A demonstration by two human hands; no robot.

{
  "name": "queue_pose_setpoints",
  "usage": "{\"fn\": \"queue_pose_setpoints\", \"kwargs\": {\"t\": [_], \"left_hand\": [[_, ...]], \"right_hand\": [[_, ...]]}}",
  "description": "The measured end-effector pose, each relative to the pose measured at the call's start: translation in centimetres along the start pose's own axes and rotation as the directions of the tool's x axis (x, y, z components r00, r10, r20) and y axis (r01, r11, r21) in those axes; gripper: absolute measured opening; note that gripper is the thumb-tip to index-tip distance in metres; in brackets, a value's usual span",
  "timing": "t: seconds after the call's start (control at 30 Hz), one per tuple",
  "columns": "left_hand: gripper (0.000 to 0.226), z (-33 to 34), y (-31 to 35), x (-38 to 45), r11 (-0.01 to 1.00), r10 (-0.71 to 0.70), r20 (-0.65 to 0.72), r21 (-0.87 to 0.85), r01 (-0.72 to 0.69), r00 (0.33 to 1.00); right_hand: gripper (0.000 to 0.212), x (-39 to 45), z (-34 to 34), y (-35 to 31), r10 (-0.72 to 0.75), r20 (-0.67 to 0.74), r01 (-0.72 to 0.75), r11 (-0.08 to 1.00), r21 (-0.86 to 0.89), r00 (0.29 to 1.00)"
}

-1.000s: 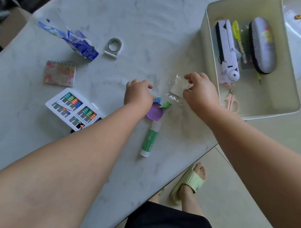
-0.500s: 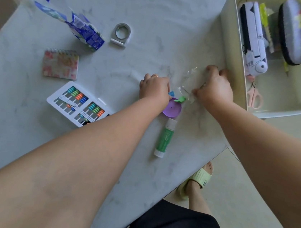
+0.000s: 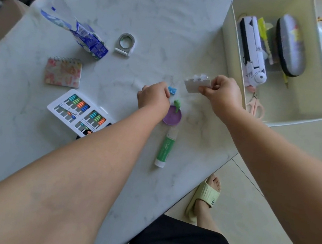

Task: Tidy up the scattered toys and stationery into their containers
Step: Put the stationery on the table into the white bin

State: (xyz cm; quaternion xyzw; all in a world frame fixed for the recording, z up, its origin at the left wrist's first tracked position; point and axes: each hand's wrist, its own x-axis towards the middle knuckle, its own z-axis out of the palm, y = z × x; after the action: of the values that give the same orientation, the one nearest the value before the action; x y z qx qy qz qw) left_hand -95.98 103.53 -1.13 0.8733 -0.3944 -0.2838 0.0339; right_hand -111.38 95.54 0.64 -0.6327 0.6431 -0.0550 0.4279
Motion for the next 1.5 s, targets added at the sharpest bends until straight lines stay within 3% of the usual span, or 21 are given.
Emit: {"fn": "queue_pose_setpoints", "kwargs": {"t": [0.1, 0.23, 0.33, 0.47, 0.53, 0.6, 0.7, 0.9, 1.0, 1.1, 1.17, 1.33, 1.5], "left_hand": [[0.021, 0.0, 0.6, -0.1, 0.998, -0.048, -0.039, -0.031, 0.047, 0.998], [0.045, 0.4, 2.1, 0.4, 0.999, 0.017, -0.017, -0.047, -0.017, 1.000], [0.030, 1.1, 2.6, 0.9, 0.996, 0.085, 0.019, 0.022, -0.085, 0.996], [0.020, 2.0, 3.4, 1.0, 0.993, 0.068, -0.004, 0.101, -0.067, 0.998], [0.018, 2.2, 3.9, 1.0, 0.991, 0.071, -0.009, 0.114, -0.070, 0.997], [0.017, 2.2, 4.5, 0.7, 0.997, 0.052, -0.057, 0.052, -0.049, 0.997], [0.014, 1.6, 6.9, -0.7, 0.983, 0.005, -0.178, -0.181, -0.038, 0.984], [0.017, 0.8, 14.5, -3.9, 0.867, 0.265, -0.251, -0.361, -0.345, 0.931], [0.024, 1.4, 17.6, -5.0, 0.845, 0.335, -0.196, -0.371, -0.386, 0.922], [0.031, 2.0, 18.5, -5.3, 0.865, 0.305, -0.158, -0.367, -0.343, 0.939], [0.028, 2.0, 17.8, -5.4, 0.878, 0.261, -0.170, -0.368, -0.307, 0.950], [0.028, 1.1, 12.8, -4.7, 0.929, 0.111, -0.179, -0.330, -0.166, 0.978], [0.033, -0.4, 5.6, -3.9, 0.962, -0.127, -0.187, -0.264, 0.074, 0.974]], "right_hand": [[0.026, -1.0, -1.4, -0.5, -0.025, -0.012, 0.025, 0.999, 0.032, 1.000], [0.022, -2.0, -4.0, 0.0, -0.017, -0.009, 0.018, 0.987, 0.158, 1.000], [0.017, -2.2, -5.7, 0.9, -0.007, -0.003, 0.007, 0.967, 0.256, 1.000], [0.016, -2.2, -7.6, 2.3, -0.001, -0.055, 0.018, 0.949, 0.315, 0.998], [0.028, -2.2, -8.3, 2.8, 0.013, -0.074, 0.016, 0.929, 0.371, 0.997], [0.027, -2.1, -9.1, 3.6, 0.046, -0.090, 0.000, 0.895, 0.446, 0.995], [0.012, -1.8, -10.3, 5.3, 0.135, -0.178, -0.037, 0.884, 0.466, 0.975], [0.017, -0.9, -12.9, 8.2, 0.265, -0.364, -0.109, 0.911, 0.397, 0.893], [0.029, -0.9, -14.3, 9.2, 0.273, -0.324, -0.188, 0.944, 0.270, 0.906], [0.046, -1.0, -14.8, 9.6, 0.300, -0.295, -0.263, 0.952, 0.159, 0.907], [0.043, -1.3, -14.7, 9.4, 0.264, -0.341, -0.242, 0.964, 0.106, 0.902], [0.038, -2.2, -12.9, 7.6, 0.057, -0.341, -0.047, 0.998, 0.038, 0.938], [0.036, -3.5, -8.9, 4.4, -0.158, -0.217, 0.166, 0.986, 0.020, 0.963]]}}
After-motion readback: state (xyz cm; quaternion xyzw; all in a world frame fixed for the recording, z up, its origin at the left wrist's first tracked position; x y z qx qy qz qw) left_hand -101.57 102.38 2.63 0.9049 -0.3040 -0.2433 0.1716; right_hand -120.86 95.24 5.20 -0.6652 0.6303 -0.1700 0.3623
